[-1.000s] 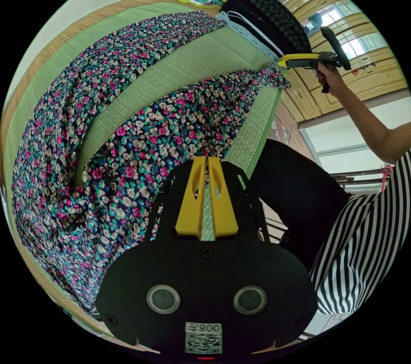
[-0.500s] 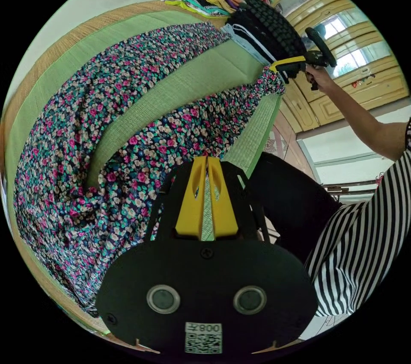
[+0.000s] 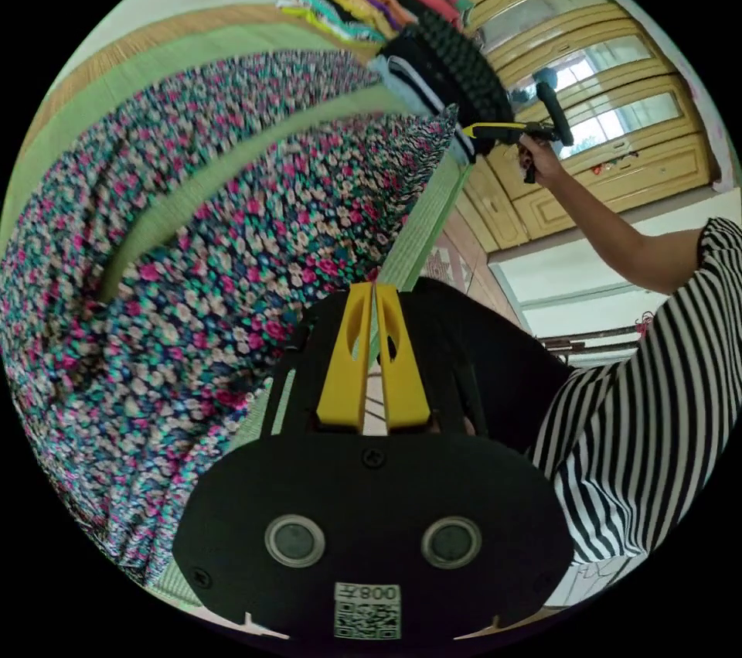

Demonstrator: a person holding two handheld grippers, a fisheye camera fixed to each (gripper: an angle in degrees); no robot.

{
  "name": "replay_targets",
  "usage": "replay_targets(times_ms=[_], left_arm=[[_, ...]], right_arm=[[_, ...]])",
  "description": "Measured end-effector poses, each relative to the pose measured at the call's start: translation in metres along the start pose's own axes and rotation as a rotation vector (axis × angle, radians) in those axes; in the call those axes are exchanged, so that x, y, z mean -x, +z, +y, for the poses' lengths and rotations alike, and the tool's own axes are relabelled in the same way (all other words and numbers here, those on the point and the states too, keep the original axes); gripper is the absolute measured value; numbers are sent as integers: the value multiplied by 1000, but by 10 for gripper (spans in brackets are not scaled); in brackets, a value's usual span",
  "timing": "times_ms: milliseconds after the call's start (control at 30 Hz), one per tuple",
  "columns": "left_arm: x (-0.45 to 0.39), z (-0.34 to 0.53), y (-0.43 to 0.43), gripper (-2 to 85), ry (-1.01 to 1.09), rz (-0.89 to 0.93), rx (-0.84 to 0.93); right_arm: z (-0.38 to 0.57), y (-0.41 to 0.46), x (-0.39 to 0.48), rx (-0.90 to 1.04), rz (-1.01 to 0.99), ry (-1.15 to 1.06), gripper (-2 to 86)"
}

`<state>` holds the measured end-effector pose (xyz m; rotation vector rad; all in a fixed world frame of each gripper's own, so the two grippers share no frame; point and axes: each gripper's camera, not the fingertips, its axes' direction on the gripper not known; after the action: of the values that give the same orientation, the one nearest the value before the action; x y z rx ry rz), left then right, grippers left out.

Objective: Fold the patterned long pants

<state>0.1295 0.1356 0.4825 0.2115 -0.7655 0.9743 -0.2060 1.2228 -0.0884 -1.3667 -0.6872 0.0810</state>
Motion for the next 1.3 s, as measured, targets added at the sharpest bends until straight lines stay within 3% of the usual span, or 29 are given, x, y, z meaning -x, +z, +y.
replay_targets(times_ms=[67,233,367,633,767,1067,1200,1300], left_arm=[[5,-1,19,7,-3,29,81],[12,-2,12,5,-5,59,39],[26,-12,3,4,-21,51,-5],[36,-38,24,2,45,-16,83],[43,-35,35,1,49,-21,117],[60,-13,19,1,9,19,-8],[79,8,6,1,-87,-30,-84],[104,27,2,2,-198,-87,-76]], right_arm=[[15,18,-18,44,-76,91,47],[20,-10,-16,-145,-277,58,39],[-18,-4,-1,-166,-298,37,23],[-96,74,8,50,-83,58,1],[-125,74,5,8,-5,61,1],[-104,43,30,-135,-66,17,0],[-81,88,44,-3,-24,0,0],[-73,98,29,-30,-99,81,0]])
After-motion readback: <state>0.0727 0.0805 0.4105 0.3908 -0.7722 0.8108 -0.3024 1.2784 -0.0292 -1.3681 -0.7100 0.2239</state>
